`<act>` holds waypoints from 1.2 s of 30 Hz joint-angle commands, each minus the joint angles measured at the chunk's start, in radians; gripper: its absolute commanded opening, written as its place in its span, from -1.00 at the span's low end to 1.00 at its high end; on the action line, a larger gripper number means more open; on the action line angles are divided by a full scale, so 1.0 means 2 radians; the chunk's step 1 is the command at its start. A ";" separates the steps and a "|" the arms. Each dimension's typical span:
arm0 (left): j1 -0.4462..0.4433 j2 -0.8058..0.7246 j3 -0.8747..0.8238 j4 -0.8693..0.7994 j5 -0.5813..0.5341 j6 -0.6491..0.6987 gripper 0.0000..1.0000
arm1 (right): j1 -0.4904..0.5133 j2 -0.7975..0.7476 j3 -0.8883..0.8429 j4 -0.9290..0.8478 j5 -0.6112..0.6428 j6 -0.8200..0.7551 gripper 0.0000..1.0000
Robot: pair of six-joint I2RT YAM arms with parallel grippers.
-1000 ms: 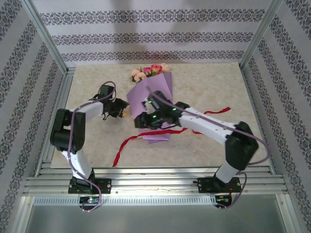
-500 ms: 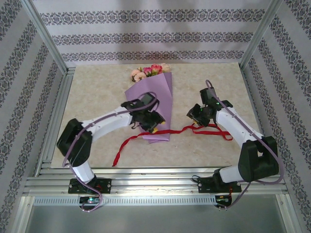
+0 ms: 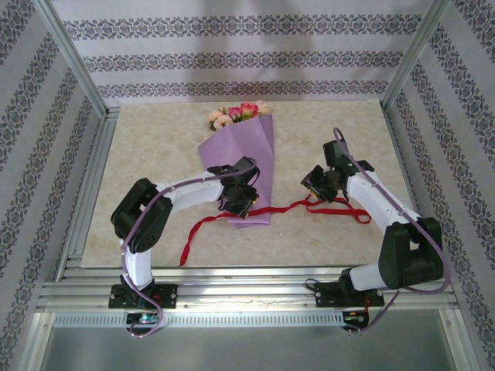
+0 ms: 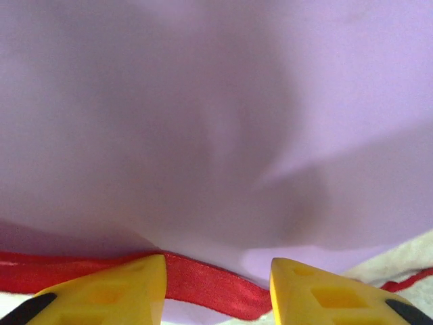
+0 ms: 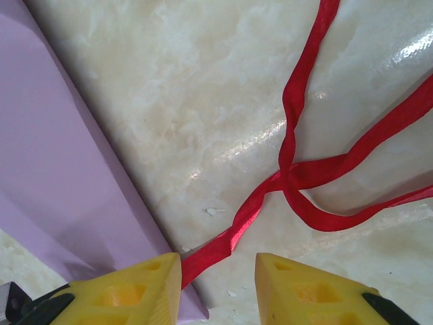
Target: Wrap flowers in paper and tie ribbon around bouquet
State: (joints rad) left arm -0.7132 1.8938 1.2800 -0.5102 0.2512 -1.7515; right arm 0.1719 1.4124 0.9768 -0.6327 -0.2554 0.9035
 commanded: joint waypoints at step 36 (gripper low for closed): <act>0.079 -0.130 -0.012 -0.078 -0.007 0.030 -0.27 | -0.003 0.090 0.017 -0.014 0.031 -0.039 -0.28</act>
State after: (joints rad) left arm -0.4549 1.6588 1.2407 -0.5915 0.1982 -1.6104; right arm 0.1856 1.5314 1.0016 -0.6083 -0.2127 0.8829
